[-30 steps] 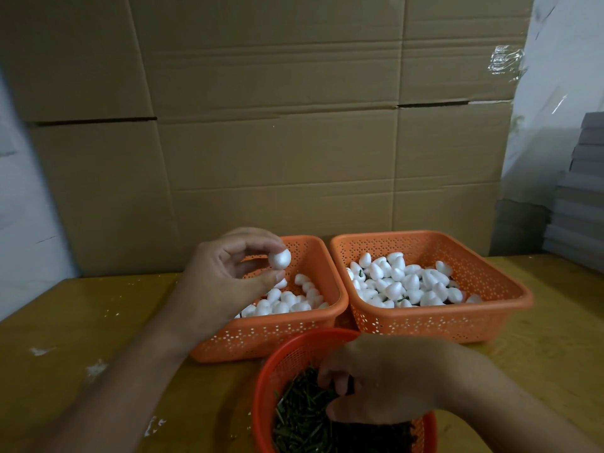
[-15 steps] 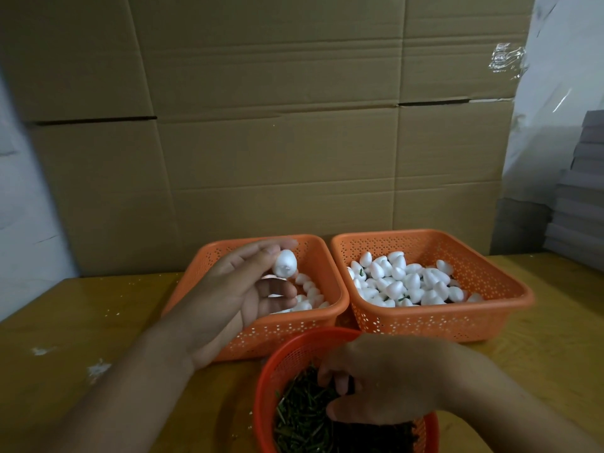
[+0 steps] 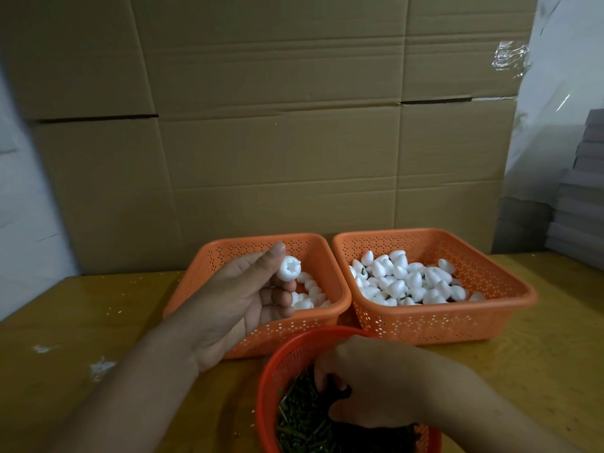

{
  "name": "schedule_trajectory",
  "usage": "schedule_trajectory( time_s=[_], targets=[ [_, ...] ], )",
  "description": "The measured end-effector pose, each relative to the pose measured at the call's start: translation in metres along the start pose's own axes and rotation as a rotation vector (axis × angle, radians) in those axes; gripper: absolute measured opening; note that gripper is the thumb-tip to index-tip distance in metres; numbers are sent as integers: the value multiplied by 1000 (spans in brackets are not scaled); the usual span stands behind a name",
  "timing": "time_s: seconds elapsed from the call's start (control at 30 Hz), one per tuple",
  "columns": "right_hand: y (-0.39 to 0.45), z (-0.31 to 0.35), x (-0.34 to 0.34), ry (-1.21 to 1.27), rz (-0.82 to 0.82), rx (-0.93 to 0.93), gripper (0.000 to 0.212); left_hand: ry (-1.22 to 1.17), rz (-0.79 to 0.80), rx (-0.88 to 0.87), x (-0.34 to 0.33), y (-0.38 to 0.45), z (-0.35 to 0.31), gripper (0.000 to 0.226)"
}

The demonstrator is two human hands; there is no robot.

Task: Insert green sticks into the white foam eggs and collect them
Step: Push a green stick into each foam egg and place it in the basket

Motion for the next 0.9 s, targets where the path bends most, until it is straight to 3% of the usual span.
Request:
schedule_trajectory(
  time_s=[0.5, 0.73, 0.9],
  targets=[
    [1, 5, 8, -32, -120, 39, 16, -78, 49, 35, 2, -1, -1, 28],
    [-11, -2, 40, 184, -268, 41, 15, -309, 48, 198, 0, -2, 8, 33],
    [-17, -8, 45, 249, -263, 5, 13, -335, 53, 229, -4, -3, 10, 33]
  ],
)
Point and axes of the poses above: each hand's wrist, its own y-axis towards the middle knuckle, its own x-axis out of the back of the hand, z = x × y, the point moved 8 cm from there along y, towards the middle knuckle, and after that the axes turned 9 degrees about -y, right-handed, at the moved point
